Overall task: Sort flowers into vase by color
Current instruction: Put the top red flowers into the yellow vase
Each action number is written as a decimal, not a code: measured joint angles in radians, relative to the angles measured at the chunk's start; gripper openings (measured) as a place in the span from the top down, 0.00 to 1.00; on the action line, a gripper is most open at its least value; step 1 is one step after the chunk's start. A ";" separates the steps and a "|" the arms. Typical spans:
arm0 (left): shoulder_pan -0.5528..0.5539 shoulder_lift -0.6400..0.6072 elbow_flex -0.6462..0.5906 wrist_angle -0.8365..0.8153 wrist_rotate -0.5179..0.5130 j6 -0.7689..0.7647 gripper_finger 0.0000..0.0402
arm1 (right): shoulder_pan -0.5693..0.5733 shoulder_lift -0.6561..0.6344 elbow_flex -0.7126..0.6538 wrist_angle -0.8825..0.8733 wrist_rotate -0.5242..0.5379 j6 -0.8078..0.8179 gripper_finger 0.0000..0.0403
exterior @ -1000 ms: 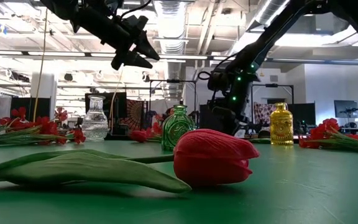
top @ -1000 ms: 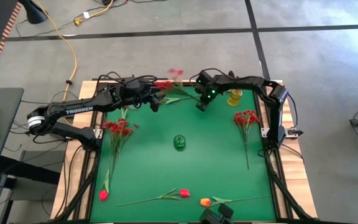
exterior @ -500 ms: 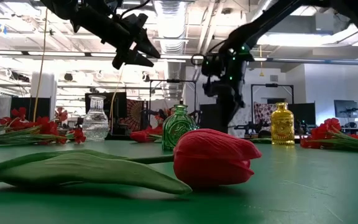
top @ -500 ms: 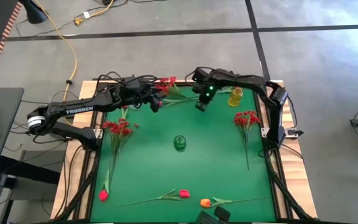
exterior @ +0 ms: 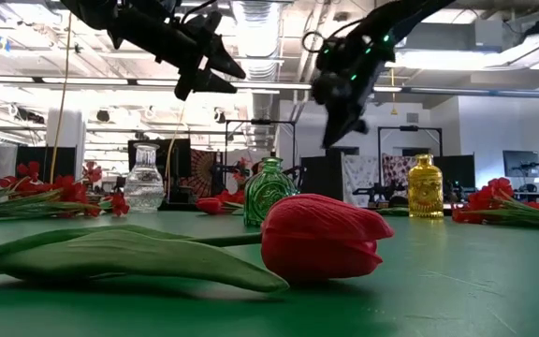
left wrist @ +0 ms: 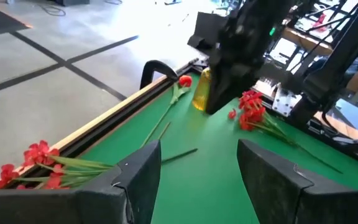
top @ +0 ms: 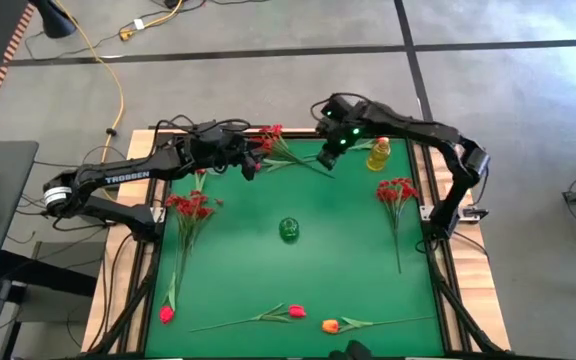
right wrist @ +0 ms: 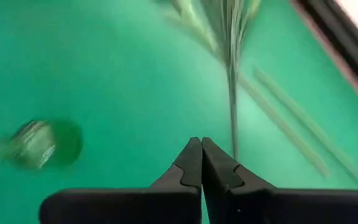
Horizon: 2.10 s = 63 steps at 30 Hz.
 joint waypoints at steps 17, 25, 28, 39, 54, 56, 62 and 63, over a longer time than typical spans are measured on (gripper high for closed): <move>0.001 0.000 0.000 -0.029 0.077 0.000 0.50 | 0.037 0.260 -0.008 0.204 0.128 0.044 0.54; 0.002 0.000 0.000 -0.029 0.068 0.000 0.50 | 0.038 0.259 -0.007 0.190 0.227 0.040 0.40; 0.002 0.000 0.000 -0.029 0.068 -0.002 0.50 | 0.038 0.259 -0.032 0.184 0.230 0.057 0.39; 0.002 0.000 0.000 -0.028 0.067 -0.018 0.50 | 0.045 0.254 -0.145 0.317 0.260 0.074 0.40; 0.002 0.001 0.000 -0.028 0.063 -0.021 0.50 | 0.111 0.254 -0.179 0.346 0.312 0.077 0.89; 0.002 0.001 0.000 -0.028 0.063 -0.022 0.50 | 0.111 0.248 -0.179 0.331 0.310 0.077 0.94; 0.002 0.001 0.000 -0.028 0.064 -0.022 0.50 | 0.111 0.193 -0.187 0.272 0.273 0.132 0.92; 0.002 0.001 0.000 -0.027 0.064 -0.022 0.50 | 0.111 0.179 -0.189 0.266 0.272 0.134 0.92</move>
